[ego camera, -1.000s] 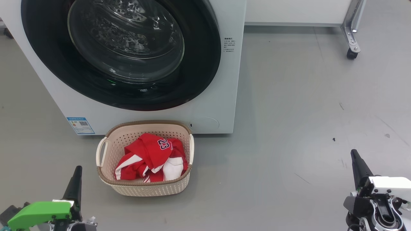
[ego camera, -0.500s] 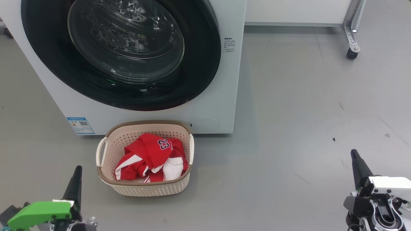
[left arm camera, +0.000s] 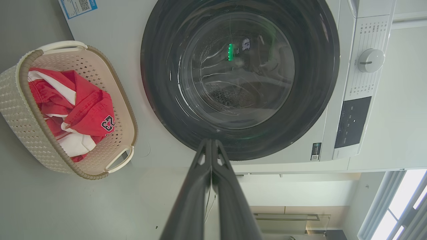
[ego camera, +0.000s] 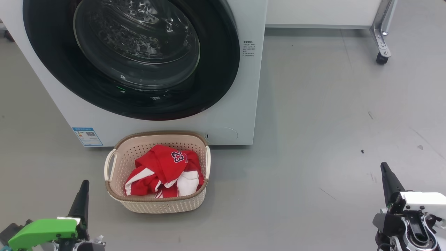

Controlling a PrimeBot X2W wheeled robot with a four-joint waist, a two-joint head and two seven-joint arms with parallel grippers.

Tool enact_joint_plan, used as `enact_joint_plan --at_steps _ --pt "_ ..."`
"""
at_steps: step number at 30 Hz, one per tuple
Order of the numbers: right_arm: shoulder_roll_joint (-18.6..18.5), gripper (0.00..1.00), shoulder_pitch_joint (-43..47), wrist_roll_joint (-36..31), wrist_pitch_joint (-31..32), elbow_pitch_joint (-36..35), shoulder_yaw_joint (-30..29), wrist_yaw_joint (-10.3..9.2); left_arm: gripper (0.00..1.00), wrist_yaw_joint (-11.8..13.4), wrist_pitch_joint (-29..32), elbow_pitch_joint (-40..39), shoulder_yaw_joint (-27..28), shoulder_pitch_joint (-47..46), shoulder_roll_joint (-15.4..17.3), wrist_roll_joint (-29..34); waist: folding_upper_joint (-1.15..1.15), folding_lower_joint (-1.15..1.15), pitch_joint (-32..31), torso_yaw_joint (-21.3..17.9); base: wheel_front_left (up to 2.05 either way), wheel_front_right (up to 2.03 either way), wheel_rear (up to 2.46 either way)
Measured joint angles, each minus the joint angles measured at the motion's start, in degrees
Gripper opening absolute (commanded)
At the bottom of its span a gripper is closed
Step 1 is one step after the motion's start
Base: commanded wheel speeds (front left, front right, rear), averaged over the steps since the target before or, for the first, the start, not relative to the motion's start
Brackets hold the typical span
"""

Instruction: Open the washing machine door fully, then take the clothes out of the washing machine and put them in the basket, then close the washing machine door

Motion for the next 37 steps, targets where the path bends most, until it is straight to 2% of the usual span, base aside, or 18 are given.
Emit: enact_joint_plan --at_steps 37 --pt "0.00 0.00 0.00 0.00 -0.01 -0.01 0.01 0.00 0.00 0.00 0.00 -0.02 -0.01 0.00 0.00 0.00 0.00 0.00 0.00 0.00 0.00 0.00 0.00"
